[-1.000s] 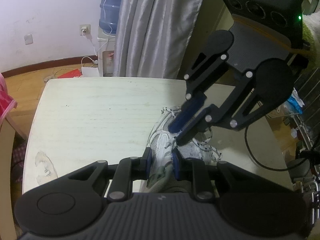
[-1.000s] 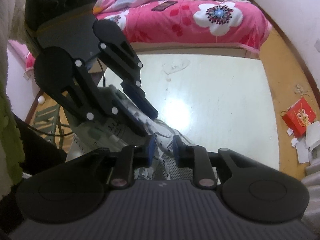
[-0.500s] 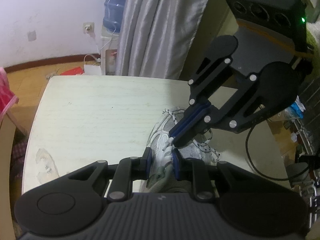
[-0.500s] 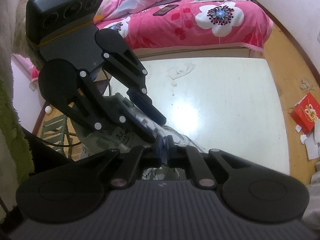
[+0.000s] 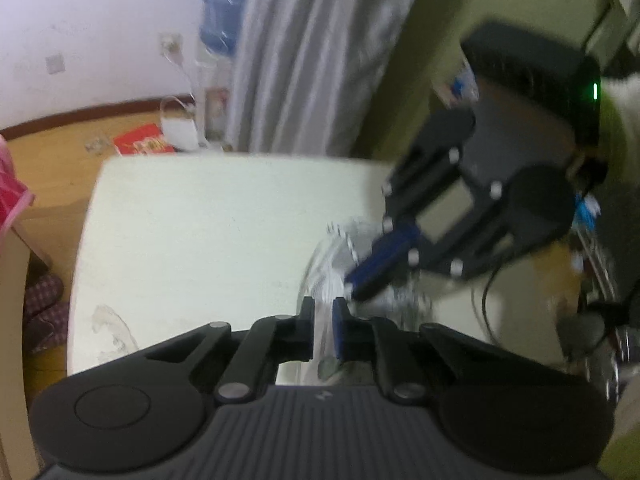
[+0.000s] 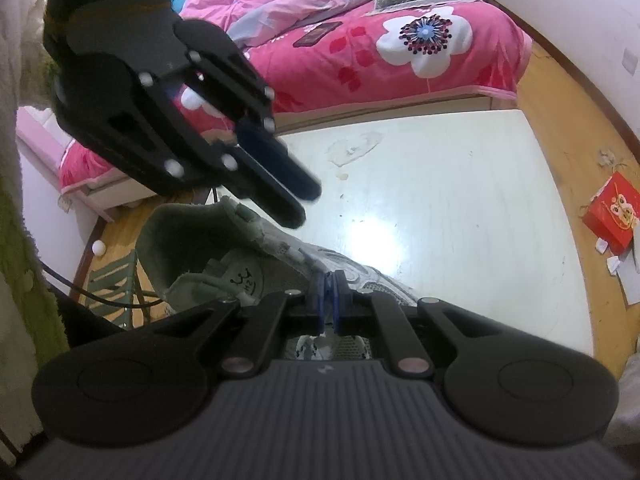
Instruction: Lace up shoes with both hands
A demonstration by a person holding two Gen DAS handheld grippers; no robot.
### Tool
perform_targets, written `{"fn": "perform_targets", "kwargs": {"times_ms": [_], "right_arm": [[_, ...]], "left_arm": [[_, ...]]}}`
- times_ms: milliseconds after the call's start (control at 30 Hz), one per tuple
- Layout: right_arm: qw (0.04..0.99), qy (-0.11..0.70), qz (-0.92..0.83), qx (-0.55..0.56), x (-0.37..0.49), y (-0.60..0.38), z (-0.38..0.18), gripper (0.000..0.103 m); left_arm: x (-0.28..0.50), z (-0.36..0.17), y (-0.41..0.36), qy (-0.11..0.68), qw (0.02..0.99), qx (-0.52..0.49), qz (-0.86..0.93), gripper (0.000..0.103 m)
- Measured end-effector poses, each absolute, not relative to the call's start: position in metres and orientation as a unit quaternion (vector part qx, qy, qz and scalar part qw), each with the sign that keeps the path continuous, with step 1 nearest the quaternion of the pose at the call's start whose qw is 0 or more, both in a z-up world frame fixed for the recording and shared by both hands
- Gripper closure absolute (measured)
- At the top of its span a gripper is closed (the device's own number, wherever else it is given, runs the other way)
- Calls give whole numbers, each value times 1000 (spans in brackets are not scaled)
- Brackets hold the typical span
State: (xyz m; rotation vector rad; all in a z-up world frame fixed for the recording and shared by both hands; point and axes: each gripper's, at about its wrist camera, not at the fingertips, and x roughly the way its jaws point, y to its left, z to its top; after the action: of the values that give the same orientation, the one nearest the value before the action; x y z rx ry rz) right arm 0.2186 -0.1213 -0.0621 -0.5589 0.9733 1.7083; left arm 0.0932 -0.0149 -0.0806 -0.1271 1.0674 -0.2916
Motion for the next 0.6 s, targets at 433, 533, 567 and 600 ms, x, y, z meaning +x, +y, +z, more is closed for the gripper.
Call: {"fn": "perform_targets", "kwargs": {"times_ms": [433,533,567,600], "right_arm": [[520,445,706,-181,229,-127,-71,100],[519,447,707,-178,230,-128,-71,100],[519,447,707,-177,230,-128,-72,100],[518,449,707,-175,231,-128,-72,100]], "left_arm": [[102,-78,-34,521,832,28,-191,99],[108,-80,-36,523,826,49,-204,99],[108,-80,-36,523,825,53,-207,99],[109,-80,-37,524,823,58,-210,99]]}}
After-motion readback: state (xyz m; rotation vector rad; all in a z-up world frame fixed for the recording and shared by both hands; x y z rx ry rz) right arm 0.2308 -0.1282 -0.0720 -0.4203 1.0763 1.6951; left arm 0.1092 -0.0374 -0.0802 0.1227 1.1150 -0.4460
